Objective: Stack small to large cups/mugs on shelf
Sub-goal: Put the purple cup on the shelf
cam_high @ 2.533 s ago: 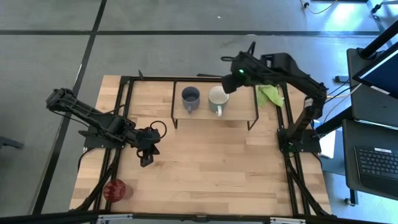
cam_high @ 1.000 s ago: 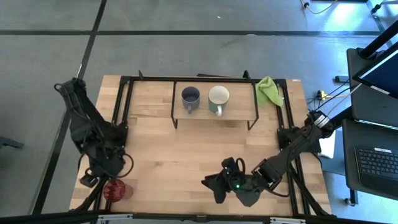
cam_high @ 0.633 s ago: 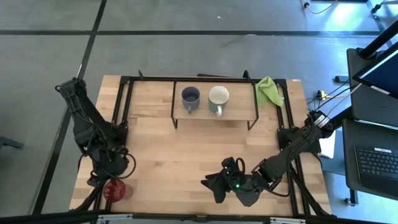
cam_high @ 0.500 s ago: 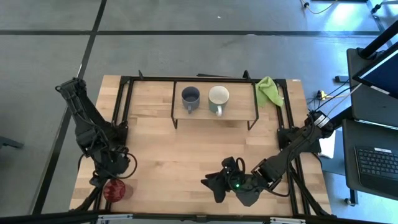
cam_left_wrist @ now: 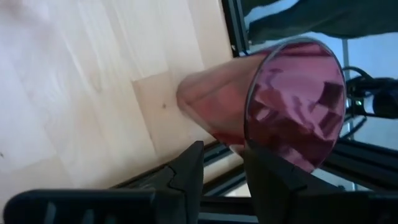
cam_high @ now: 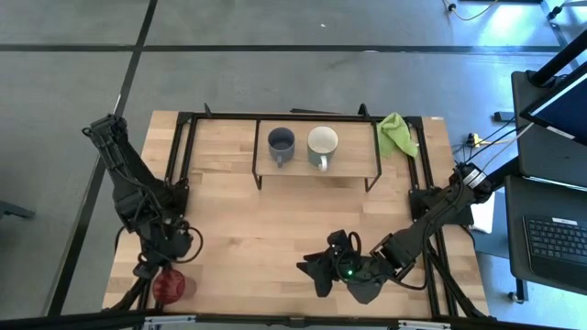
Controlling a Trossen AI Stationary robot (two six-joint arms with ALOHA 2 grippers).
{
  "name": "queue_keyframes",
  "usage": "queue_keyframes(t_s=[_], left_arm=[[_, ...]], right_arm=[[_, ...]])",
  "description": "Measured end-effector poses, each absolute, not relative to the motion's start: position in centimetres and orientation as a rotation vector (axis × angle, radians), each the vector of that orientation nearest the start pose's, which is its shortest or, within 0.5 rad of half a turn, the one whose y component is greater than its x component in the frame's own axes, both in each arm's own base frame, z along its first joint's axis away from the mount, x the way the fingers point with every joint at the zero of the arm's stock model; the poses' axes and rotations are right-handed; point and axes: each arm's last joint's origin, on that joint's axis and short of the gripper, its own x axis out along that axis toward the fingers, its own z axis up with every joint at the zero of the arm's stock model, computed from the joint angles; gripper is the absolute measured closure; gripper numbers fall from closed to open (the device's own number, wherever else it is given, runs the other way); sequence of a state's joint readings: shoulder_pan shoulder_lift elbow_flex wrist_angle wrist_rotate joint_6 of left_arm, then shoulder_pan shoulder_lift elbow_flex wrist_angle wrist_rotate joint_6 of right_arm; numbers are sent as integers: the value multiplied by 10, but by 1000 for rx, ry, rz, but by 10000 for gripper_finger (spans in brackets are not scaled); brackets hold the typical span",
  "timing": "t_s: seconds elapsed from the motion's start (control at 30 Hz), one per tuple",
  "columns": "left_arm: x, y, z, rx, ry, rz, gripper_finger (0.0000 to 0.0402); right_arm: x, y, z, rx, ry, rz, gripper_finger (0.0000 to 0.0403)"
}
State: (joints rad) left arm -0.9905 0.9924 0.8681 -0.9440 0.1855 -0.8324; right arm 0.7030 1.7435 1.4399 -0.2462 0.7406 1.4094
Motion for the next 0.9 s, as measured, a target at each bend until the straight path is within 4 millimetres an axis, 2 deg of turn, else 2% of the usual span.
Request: queue_keyframes(t_s=[0.57,0.67,0.8,0.9], left_arm=[[89,-147,271,-278,1389,-570,294],[88,-141,278,-308,1371,-573,294],[88,-130,296,-349,1289,-551,294],[89,-129,301,-379,1260,-528,294]], right_arm=[[313,239,301,1027,302,-309,197],[313,239,301,1028,302,-310,197],[313,238,301,1028,302,-311,197],[313,238,301,1027,302,-313,197]])
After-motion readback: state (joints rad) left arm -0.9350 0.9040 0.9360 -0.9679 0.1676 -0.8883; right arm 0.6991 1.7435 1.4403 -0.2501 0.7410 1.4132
